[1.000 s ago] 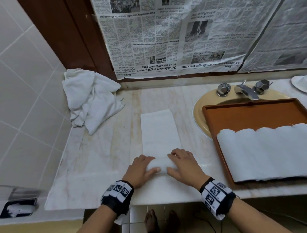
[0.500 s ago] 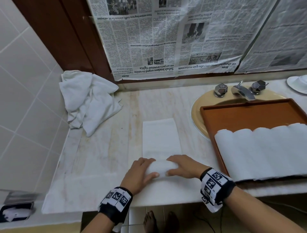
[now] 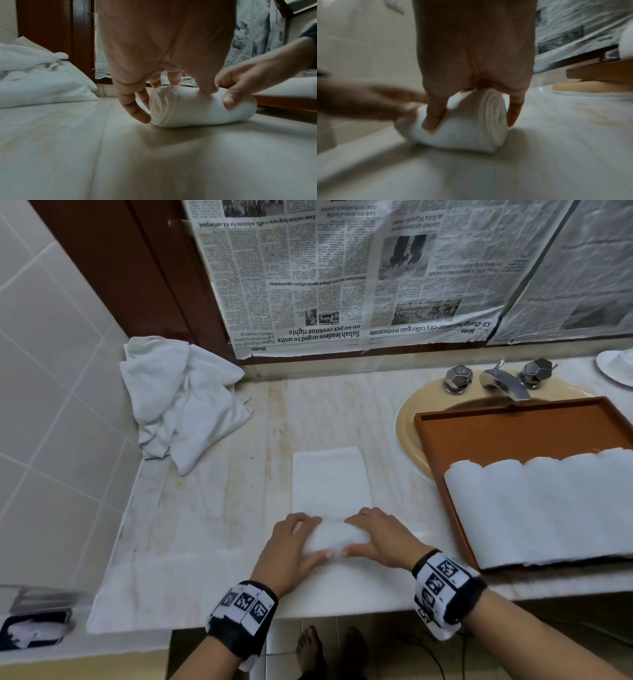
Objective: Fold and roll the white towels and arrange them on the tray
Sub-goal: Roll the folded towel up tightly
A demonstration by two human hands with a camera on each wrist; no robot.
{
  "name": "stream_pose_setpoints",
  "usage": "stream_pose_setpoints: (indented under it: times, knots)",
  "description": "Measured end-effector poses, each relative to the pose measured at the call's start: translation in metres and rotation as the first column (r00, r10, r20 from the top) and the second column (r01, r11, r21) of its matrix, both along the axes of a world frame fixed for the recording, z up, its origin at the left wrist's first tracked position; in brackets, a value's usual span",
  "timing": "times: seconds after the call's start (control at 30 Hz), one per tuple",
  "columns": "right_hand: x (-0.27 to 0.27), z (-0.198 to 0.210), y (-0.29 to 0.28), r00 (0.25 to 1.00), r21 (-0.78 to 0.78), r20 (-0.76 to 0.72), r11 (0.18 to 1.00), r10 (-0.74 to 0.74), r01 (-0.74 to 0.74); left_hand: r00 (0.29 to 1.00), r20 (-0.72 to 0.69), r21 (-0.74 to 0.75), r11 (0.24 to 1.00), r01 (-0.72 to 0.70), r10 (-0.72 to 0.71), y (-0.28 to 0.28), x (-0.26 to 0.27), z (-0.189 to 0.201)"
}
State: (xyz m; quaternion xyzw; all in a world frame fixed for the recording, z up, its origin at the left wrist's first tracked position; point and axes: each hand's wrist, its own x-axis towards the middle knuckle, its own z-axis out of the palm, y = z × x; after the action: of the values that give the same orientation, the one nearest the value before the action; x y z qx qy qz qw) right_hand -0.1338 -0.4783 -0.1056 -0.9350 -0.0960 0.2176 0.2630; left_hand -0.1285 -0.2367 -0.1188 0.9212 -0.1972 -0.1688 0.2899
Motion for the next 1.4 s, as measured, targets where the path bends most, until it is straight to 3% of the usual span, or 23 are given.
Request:
stream_pose_setpoints:
  times: [0.1, 0.17, 0.23, 0.3, 0.4, 0.5, 0.6, 0.67, 0.73, 0.8, 0.9, 0.97, 1.1, 1.23, 1.33, 1.4]
  knots:
    - [0.012, 0.011, -0.004, 0.985, 0.128, -0.173, 0.991, -0.011, 0.034, 0.999, -0.024, -0.039, 0.998, -0.047, 0.046, 0.001, -0.008, -0.004]
    - [0.012, 0.01, -0.006, 0.98, 0.143, -0.198, 0.988, -0.03, 0.059, 0.996, -0.054, -0.078, 0.994, -0.076, 0.072, 0.001, -0.006, -0.003]
    - [0.005, 0.004, -0.005, 0.999, 0.037, 0.018, 0.998, -0.043, 0.042, 0.993, -0.092, -0.091, 0.992, -0.082, 0.074, 0.002, 0.001, -0.002]
    - [-0.009, -0.006, -0.003, 0.941, -0.103, 0.339, 0.994, 0.017, 0.019, 0.99, -0.129, -0.094, 0.993, -0.076, 0.064, 0.003, 0.009, -0.002]
    - [-0.025, -0.018, 0.0, 0.855, -0.179, 0.498, 0.982, 0.143, -0.06, 0.987, -0.146, -0.077, 0.994, -0.084, 0.072, -0.001, 0.019, -0.001]
    - [-0.015, -0.02, -0.002, 0.9, -0.143, 0.415, 0.987, 0.129, -0.076, 0.988, -0.142, -0.057, 0.996, -0.063, 0.055, -0.004, 0.02, 0.001]
    - [0.005, -0.012, -0.004, 0.993, -0.019, 0.114, 0.999, 0.035, -0.033, 0.997, -0.076, -0.061, 0.998, -0.016, 0.011, 0.002, 0.015, -0.002]
    - [0.017, -0.004, -0.006, 0.998, 0.046, -0.064, 0.999, 0.008, -0.005, 1.0, 0.007, -0.06, 0.998, 0.026, -0.025, 0.006, 0.011, -0.007]
    - [0.022, -0.001, -0.005, 0.988, 0.055, -0.153, 0.998, 0.016, -0.008, 1.0, -0.014, -0.101, 0.995, -0.001, 0.0, 0.008, 0.011, -0.009]
    - [0.019, 0.001, -0.003, 0.988, 0.032, -0.153, 0.999, 0.004, 0.001, 0.995, -0.084, -0.144, 0.988, -0.062, 0.05, 0.008, 0.014, -0.01]
    - [0.002, -0.002, 0.0, 0.99, -0.034, 0.139, 0.999, -0.025, 0.03, 0.97, -0.213, -0.175, 0.972, -0.157, 0.119, 0.009, 0.025, -0.006]
    - [-0.004, -0.004, -0.002, 0.977, -0.018, 0.215, 1.0, -0.009, 0.013, 0.956, -0.256, -0.163, 0.968, -0.19, 0.145, 0.007, 0.031, -0.004]
    - [0.008, -0.003, -0.007, 0.996, 0.11, 0.028, 0.991, -0.082, 0.079, 0.96, -0.203, -0.152, 0.963, -0.224, 0.191, 0.003, 0.028, -0.006]
    - [0.023, 0.01, -0.01, 0.979, 0.222, -0.174, 0.965, -0.103, 0.141, 0.995, -0.028, -0.127, 0.987, -0.102, 0.099, 0.004, 0.014, -0.008]
    - [0.02, 0.018, -0.01, 0.974, 0.109, -0.22, 0.991, -0.053, 0.079, 0.988, -0.109, -0.129, 0.984, -0.122, 0.108, 0.004, 0.013, -0.008]
    - [0.01, 0.015, -0.005, 0.997, -0.123, -0.07, 0.992, 0.015, -0.024, 0.981, -0.175, -0.109, 0.989, -0.104, 0.084, 0.005, 0.018, -0.005]
